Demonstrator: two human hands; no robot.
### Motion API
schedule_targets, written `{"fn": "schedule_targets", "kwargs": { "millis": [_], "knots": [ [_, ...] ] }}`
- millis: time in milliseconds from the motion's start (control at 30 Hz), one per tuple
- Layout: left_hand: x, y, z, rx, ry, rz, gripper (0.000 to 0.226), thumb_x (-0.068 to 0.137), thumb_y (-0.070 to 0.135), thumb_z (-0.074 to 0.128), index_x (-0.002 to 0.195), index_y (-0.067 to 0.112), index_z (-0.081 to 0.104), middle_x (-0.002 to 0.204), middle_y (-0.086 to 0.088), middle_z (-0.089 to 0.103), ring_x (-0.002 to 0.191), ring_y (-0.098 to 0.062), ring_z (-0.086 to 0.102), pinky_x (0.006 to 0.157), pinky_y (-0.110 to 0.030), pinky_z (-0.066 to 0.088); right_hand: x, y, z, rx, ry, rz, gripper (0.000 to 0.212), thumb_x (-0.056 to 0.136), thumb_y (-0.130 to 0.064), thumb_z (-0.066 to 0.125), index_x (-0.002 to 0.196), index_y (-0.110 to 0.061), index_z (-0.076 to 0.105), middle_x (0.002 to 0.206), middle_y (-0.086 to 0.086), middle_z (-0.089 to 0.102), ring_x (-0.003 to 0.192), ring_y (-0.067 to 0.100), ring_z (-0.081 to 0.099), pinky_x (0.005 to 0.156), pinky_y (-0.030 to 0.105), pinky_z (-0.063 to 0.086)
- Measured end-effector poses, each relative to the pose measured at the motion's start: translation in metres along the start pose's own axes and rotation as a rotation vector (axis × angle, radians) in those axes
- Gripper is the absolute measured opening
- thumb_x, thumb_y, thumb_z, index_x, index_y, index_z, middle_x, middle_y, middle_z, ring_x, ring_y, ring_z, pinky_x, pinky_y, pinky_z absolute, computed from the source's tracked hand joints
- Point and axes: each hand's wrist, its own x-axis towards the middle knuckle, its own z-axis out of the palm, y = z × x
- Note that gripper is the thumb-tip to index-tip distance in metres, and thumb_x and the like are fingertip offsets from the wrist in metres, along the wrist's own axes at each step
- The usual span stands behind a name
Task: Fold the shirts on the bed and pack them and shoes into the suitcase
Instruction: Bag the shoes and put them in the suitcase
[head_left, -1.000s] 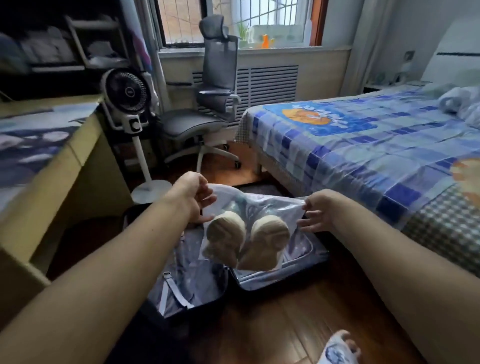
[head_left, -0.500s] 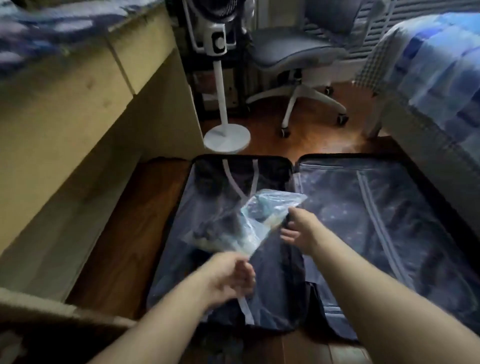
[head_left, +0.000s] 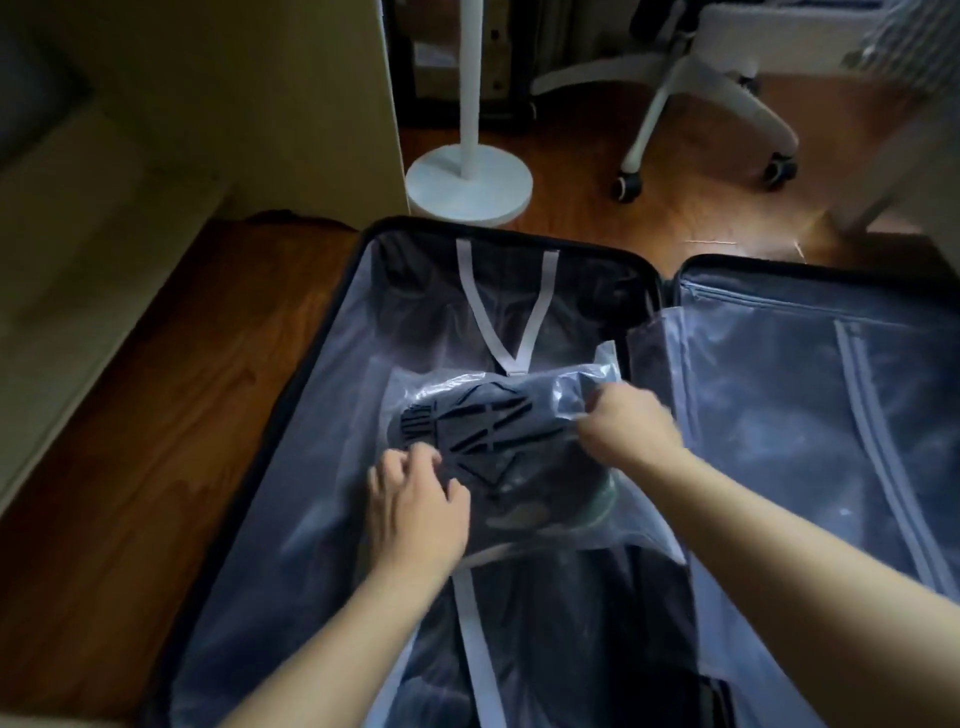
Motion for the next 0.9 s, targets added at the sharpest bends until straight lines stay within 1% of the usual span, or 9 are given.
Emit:
{"fn": "schedule_targets", "kwargs": {
  "millis": [100, 200, 333, 433, 500, 600, 700, 800, 900],
  "knots": [
    [0.006, -0.008, 0.032, 0.149, -0.016, 0.218, 0.061, 0.095, 0.049, 0.048, 0.153, 0.034, 0.035, 0.159, -0.007, 0.022, 0.147, -0.028, 0.017, 0.119, -0.047, 0.026, 0.045, -0.031, -0.011, -0.124, 0.381, -0.262, 0.023, 0.093, -0.030, 0.050, 0.085, -0.010, 0.058, 0.092, 0.012, 0.050, 0.090, 0.037, 0.055, 0.070, 0.039, 0.041],
    [0.004, -0.031, 0.062, 0.280, -0.098, 0.342, 0.079, 0.089, 0.067, 0.031, 0.161, 0.041, 0.010, 0.170, -0.009, 0.000, 0.156, -0.035, -0.001, 0.125, -0.051, 0.006, 0.103, -0.067, 0.007, -0.141, 0.066, -0.362, 0.011, 0.093, -0.020, 0.050, 0.092, -0.011, 0.057, 0.094, 0.014, 0.056, 0.086, 0.035, 0.056, 0.072, 0.034, 0.040],
    [-0.002, -0.044, 0.075, 0.324, 0.033, 0.509, 0.106, 0.074, 0.067, 0.070, 0.161, 0.031, 0.021, 0.165, -0.022, 0.021, 0.151, -0.044, 0.021, 0.115, -0.061, 0.023, 0.147, -0.087, 0.048, -0.289, -0.474, -0.259, 0.028, 0.099, -0.019, 0.055, 0.123, -0.007, 0.059, 0.120, 0.013, 0.062, 0.104, 0.029, 0.061, 0.079, 0.030, 0.044],
    [-0.002, -0.043, 0.079, 0.409, 0.079, 0.735, 0.118, 0.058, 0.064, 0.082, 0.159, 0.036, 0.027, 0.163, -0.019, 0.028, 0.149, -0.043, 0.028, 0.107, -0.067, 0.039, 0.157, -0.079, 0.074, -0.339, -0.473, -0.175, 0.052, 0.097, -0.032, 0.063, 0.139, -0.004, 0.050, 0.138, 0.015, 0.056, 0.120, 0.030, 0.058, 0.092, 0.031, 0.044],
    [0.003, -0.043, 0.084, 0.488, 0.075, 0.770, 0.114, 0.057, 0.050, 0.083, 0.157, 0.039, 0.029, 0.161, -0.018, 0.034, 0.146, -0.043, 0.035, 0.102, -0.068, 0.043, 0.165, -0.067, 0.090, -0.246, -0.390, -0.122, 0.047, 0.089, -0.033, 0.073, 0.124, -0.006, 0.060, 0.126, 0.013, 0.063, 0.106, 0.030, 0.061, 0.083, 0.029, 0.046],
    [0.009, -0.042, 0.093, 0.531, 0.143, 0.733, 0.084, 0.076, 0.027, 0.058, 0.155, 0.040, 0.033, 0.153, -0.019, 0.042, 0.137, -0.043, 0.048, 0.101, -0.067, 0.045, 0.173, -0.055, 0.096, 0.038, -0.211, -0.094, 0.024, 0.087, -0.030, 0.067, 0.104, -0.013, 0.064, 0.106, 0.009, 0.066, 0.086, 0.028, 0.057, 0.078, 0.030, 0.049],
    [0.004, -0.044, 0.099, 0.553, 0.264, 0.739, 0.074, 0.085, 0.018, 0.050, 0.155, 0.039, 0.036, 0.135, -0.017, 0.048, 0.116, -0.039, 0.053, 0.094, -0.062, 0.050, 0.172, -0.067, 0.073, 0.837, -0.114, -0.039, 0.007, 0.086, -0.016, 0.062, 0.090, -0.019, 0.057, 0.090, 0.008, 0.062, 0.080, 0.029, 0.062, 0.068, 0.034, 0.057],
    [0.002, -0.044, 0.096, 0.559, 0.221, 0.712, 0.098, 0.071, 0.033, 0.075, 0.157, 0.041, 0.030, 0.127, -0.018, 0.056, 0.100, -0.039, 0.058, 0.079, -0.056, 0.051, 0.144, -0.089, 0.026, 1.493, -0.362, -0.066, 0.016, 0.095, 0.001, 0.061, 0.100, -0.013, 0.055, 0.086, 0.009, 0.064, 0.071, 0.019, 0.068, 0.068, 0.030, 0.059],
    [0.012, -0.037, 0.081, 0.506, 0.131, 0.611, 0.121, 0.052, 0.048, 0.091, 0.157, 0.039, 0.031, 0.115, -0.017, 0.057, 0.085, -0.038, 0.057, 0.062, -0.050, 0.049, 0.100, -0.098, -0.013, 1.550, -0.618, -0.194, 0.012, 0.097, 0.000, 0.058, 0.098, -0.012, 0.059, 0.077, 0.005, 0.067, 0.070, 0.014, 0.069, 0.072, 0.027, 0.058]
  ]
}}
